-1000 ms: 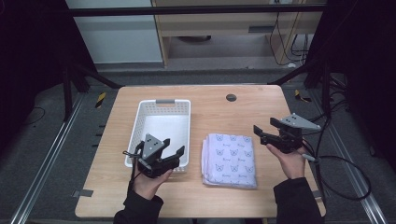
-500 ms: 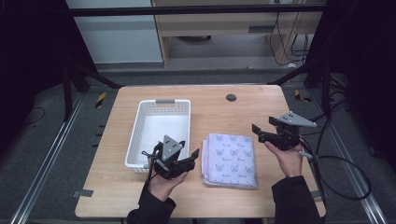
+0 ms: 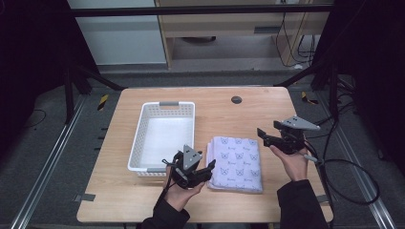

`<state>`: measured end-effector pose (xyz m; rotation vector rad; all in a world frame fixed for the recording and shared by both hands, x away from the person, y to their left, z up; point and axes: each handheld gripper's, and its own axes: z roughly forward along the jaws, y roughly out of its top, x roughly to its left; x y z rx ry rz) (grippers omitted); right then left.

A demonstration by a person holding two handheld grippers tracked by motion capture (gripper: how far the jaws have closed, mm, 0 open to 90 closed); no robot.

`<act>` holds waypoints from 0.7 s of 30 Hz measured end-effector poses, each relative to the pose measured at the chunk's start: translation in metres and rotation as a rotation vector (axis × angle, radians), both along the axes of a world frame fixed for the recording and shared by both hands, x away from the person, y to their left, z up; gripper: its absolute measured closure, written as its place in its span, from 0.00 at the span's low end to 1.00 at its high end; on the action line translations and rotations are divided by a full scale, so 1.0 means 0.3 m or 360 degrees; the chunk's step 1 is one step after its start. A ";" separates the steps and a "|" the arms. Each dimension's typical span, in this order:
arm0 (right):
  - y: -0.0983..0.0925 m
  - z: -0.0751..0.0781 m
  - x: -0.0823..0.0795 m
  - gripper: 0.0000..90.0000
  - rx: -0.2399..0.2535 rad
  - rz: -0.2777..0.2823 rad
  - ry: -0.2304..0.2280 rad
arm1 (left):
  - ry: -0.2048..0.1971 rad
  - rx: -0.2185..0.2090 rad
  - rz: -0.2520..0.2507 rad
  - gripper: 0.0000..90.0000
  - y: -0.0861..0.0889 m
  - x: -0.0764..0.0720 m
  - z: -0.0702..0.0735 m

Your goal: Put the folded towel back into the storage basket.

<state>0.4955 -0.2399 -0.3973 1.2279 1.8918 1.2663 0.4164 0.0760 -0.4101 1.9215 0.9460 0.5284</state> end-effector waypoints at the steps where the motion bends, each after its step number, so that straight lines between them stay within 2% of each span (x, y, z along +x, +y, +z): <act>1: -0.001 -0.003 0.000 0.32 -0.0003 -0.0002 0.0005 | 0.0003 0.0010 -0.0001 0.49 -0.005 -0.003 -0.006; 11: -0.008 -0.050 -0.001 0.32 -0.0003 -0.0005 0.0056 | 0.0085 0.0026 -0.0026 0.50 -0.025 -0.011 -0.067; 15: -0.003 -0.073 0.002 0.32 -0.0025 0.0005 0.0076 | 0.0113 0.0029 -0.0028 0.50 -0.031 -0.013 -0.088; 21: 0.002 -0.104 0.009 0.33 -0.0019 0.0009 0.0113 | 0.0148 0.0076 -0.0017 0.51 -0.048 -0.018 -0.125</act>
